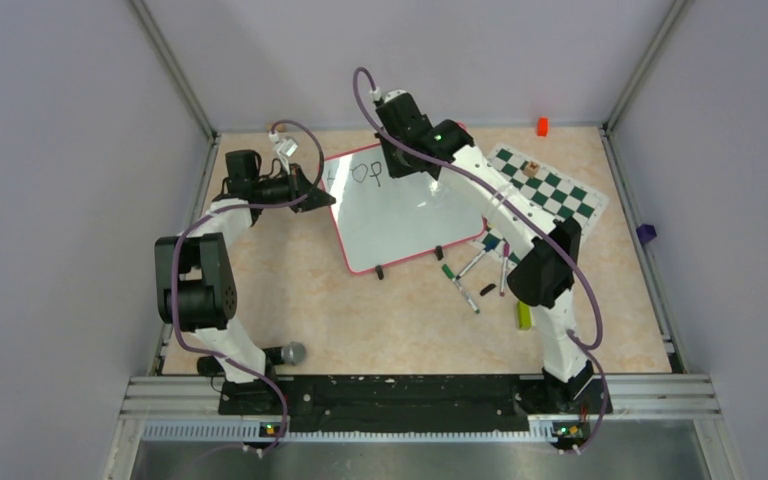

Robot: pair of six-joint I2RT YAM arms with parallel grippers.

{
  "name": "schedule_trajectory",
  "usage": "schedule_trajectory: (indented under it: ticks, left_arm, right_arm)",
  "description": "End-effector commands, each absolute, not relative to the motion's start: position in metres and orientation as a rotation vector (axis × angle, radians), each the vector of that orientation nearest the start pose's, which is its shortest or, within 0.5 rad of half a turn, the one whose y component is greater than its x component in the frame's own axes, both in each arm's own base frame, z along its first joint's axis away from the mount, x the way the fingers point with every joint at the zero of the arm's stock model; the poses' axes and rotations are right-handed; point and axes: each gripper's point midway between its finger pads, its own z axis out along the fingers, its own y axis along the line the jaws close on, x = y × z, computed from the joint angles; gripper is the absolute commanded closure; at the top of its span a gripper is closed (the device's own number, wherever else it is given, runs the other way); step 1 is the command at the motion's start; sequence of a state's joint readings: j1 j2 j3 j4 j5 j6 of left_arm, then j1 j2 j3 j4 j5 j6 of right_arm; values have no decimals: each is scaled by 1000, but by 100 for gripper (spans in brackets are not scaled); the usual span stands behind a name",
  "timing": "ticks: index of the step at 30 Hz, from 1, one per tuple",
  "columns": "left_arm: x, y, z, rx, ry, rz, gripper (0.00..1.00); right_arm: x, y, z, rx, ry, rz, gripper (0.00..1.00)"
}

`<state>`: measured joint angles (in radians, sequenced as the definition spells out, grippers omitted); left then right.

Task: Write a sentence on the whiteboard

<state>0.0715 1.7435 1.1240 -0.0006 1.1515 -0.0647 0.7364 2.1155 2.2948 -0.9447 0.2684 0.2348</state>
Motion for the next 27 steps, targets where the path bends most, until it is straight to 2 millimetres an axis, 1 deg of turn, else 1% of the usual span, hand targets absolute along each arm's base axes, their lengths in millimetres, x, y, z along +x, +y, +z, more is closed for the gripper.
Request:
schedule_trajectory:
  ticks: [1, 10, 15, 22, 27]
  left_arm:
    - [411, -131, 126, 566, 1996, -1058, 100]
    - [411, -131, 126, 565, 1996, -1058, 100]
    - [411, -131, 126, 565, 1997, -1059, 100]
    - [411, -130, 126, 563, 1998, -1056, 100]
    - [411, -131, 126, 565, 1997, -1059, 100]
  right_arm:
    - [437, 329, 256, -402, 2215, 161, 100]
    - [444, 310, 247, -365, 2242, 82, 100]
    - [446, 304, 248, -347, 2244, 68, 100]
    - [449, 304, 252, -339, 2235, 80, 100]
    - [452, 308, 255, -344, 2226, 100, 100]
